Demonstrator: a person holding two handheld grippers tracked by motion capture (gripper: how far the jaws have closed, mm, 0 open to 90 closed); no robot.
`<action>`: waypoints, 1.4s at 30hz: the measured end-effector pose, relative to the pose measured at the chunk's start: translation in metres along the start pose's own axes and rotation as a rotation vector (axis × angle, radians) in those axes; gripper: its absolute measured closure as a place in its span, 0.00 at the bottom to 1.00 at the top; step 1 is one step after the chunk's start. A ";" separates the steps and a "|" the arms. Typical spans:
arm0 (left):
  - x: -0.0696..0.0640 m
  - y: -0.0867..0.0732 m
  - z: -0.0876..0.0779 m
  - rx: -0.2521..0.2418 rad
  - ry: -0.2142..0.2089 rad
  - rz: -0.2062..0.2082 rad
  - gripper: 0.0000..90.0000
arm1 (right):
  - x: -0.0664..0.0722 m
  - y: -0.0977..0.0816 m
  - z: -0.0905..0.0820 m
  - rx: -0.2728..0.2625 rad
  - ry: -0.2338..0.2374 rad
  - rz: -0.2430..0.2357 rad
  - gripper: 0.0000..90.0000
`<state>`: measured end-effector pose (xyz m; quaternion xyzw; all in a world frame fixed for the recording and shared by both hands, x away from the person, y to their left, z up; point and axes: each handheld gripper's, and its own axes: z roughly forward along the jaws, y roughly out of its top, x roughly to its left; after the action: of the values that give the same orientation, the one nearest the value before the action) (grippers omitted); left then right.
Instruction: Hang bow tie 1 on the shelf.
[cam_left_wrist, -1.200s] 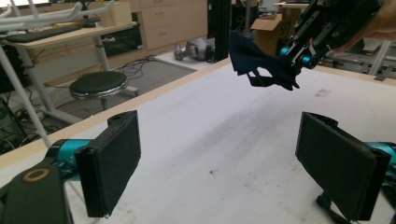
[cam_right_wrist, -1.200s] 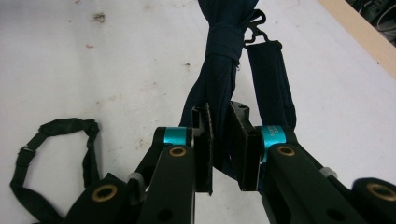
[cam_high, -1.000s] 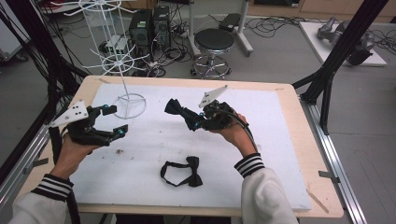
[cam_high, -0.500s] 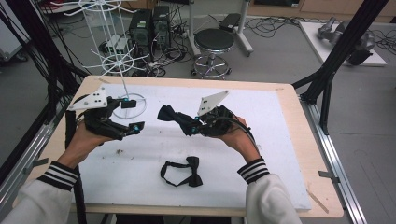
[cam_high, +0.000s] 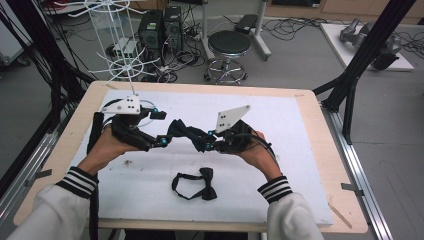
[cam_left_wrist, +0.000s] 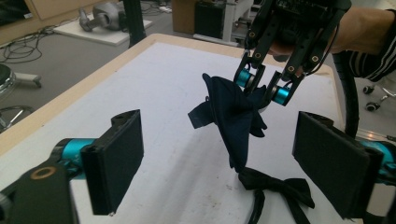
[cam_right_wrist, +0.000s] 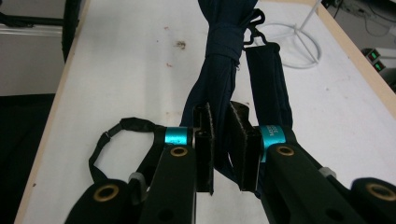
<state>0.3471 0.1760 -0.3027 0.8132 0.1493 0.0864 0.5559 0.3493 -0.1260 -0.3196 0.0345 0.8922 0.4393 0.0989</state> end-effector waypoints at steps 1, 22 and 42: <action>-0.001 0.001 0.004 0.010 -0.017 0.004 0.22 | 0.002 0.001 -0.001 -0.005 0.003 -0.004 0.90; 0.000 0.002 0.013 0.012 -0.149 -0.001 0.65 | 0.007 0.004 0.003 0.002 0.020 -0.054 0.90; -0.002 0.001 0.011 0.031 -0.146 -0.023 0.88 | 0.004 0.004 0.004 -0.004 -0.001 -0.035 0.90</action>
<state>0.3487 0.1650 -0.3061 0.8240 0.1191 0.0183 0.5537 0.3460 -0.1201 -0.3195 0.0188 0.8916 0.4395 0.1070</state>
